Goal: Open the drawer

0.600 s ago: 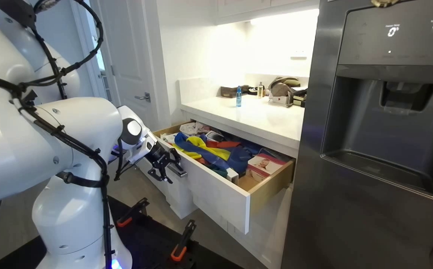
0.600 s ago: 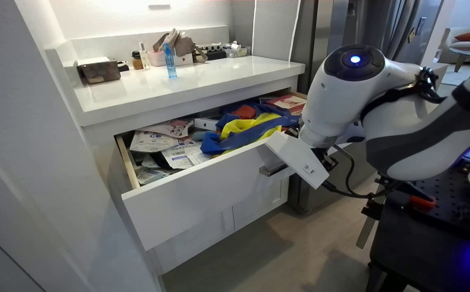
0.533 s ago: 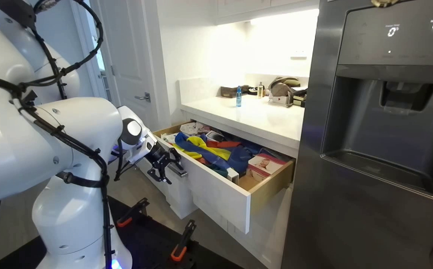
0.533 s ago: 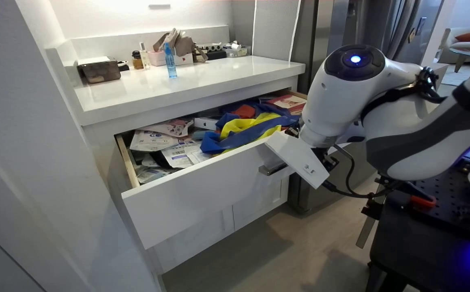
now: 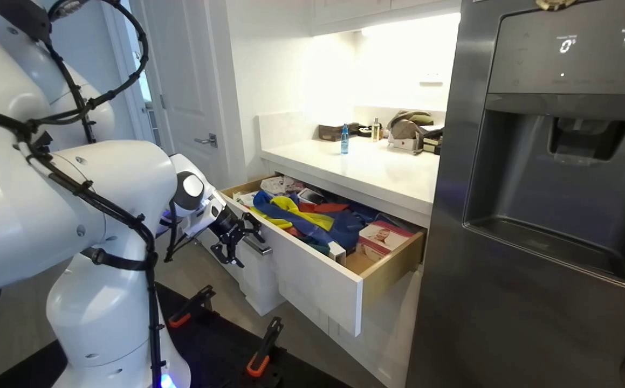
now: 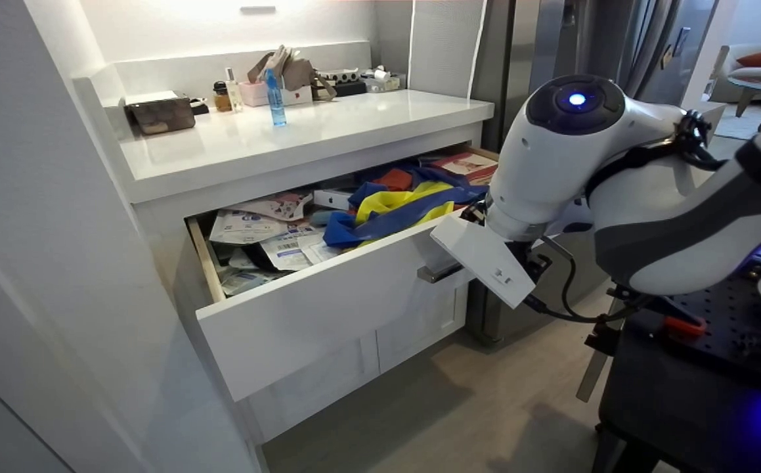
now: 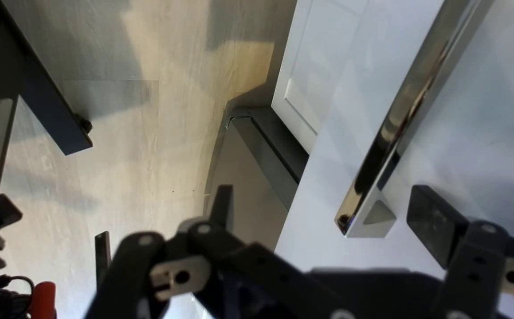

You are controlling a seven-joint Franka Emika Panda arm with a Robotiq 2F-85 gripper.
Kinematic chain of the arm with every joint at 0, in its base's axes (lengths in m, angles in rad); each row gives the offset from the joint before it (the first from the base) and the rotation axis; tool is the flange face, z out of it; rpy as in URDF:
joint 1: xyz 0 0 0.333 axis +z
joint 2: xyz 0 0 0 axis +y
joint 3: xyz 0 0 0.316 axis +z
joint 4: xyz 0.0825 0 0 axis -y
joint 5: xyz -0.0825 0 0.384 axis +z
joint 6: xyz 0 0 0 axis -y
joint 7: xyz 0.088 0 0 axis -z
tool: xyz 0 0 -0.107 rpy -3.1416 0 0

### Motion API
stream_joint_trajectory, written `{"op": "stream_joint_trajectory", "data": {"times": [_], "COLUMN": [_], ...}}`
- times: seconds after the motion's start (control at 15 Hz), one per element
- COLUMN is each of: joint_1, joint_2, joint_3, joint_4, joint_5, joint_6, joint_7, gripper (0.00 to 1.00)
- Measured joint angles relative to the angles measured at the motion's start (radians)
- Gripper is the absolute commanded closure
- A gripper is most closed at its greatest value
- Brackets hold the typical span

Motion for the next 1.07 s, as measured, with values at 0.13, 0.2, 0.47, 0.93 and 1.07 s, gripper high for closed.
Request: {"op": "stream_joint_trajectory", "data": {"times": [0.13, 0.2, 0.47, 0.93, 1.07], "joint_1": [0.0, 0.0, 0.125, 0.65, 0.777], "joint_2": [0.0, 0.0, -0.001, -0.003, -0.005], "joint_3": [0.0, 0.0, -0.123, -0.684, -0.841], "joint_4": [0.0, 0.0, -0.008, -0.054, -0.054], "joint_5": [0.0, 0.0, -0.043, -0.061, -0.053], "joint_6": [0.0, 0.0, 0.005, 0.027, 0.025], "joint_7": [0.0, 0.0, -0.038, -0.372, -0.492], "gripper": [0.0, 0.0, 0.0, 0.0, 0.0]}}
